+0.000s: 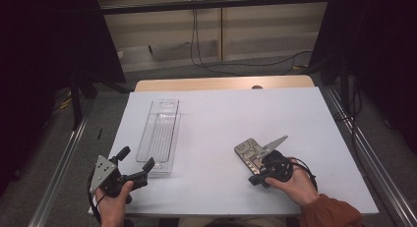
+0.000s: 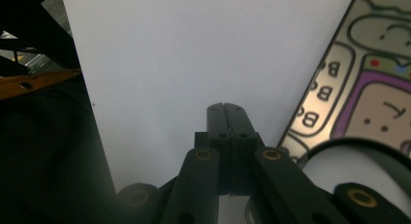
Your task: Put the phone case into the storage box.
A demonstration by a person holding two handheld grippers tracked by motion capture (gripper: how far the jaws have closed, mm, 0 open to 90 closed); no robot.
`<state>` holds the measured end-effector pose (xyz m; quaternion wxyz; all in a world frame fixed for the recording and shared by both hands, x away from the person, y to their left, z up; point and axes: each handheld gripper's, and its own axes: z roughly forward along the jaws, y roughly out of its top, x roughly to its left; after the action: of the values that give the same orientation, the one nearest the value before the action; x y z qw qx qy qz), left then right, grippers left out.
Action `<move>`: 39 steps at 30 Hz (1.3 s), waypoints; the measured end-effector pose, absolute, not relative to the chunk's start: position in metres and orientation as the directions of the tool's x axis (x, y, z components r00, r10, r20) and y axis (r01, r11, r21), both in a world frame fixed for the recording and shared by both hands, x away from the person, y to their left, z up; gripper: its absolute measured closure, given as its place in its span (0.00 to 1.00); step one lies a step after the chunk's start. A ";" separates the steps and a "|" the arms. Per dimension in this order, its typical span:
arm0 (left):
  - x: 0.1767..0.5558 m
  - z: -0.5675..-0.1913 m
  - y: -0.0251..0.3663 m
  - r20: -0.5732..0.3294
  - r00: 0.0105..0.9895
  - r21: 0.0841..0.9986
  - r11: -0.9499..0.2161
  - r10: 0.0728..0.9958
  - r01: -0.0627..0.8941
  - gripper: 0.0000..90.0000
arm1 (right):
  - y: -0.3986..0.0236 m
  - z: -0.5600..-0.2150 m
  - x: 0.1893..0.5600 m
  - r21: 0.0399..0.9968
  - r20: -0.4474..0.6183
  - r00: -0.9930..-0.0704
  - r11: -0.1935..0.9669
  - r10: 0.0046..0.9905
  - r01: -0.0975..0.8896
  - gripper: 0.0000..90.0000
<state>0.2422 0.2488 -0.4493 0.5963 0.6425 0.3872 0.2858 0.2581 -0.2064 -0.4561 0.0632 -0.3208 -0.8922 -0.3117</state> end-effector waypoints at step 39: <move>0.242 -0.450 0.249 -0.099 0.530 0.987 0.014 0.843 0.161 0.04 | -0.242 -0.465 0.265 0.461 0.310 -0.726 0.571 0.614 0.679 1.00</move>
<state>0.2424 0.2492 -0.4496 0.5949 0.6410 0.3914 0.2864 0.2649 -0.2416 -0.4647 0.0575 -0.3656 -0.8844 -0.2842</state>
